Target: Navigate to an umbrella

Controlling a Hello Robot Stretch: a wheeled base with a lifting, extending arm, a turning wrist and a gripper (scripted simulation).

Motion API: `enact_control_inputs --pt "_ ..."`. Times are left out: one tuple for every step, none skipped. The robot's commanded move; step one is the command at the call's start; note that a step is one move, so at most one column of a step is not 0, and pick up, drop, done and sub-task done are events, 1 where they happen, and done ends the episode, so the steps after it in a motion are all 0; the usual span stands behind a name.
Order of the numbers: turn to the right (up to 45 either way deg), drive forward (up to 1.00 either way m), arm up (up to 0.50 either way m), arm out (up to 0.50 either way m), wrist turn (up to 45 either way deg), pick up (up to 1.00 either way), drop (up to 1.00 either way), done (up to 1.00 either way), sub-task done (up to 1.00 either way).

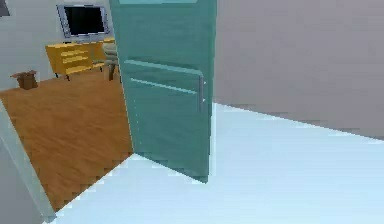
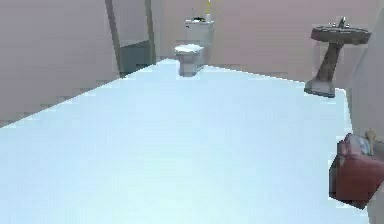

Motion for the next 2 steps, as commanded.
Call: enact_control_inputs --pt "-15.0 0.00 0.00 0.00 0.0 0.00 0.00 0.00 0.00" --pt "0.0 0.80 0.00 0.00 0.0 0.00 0.00 0.00 0.00"
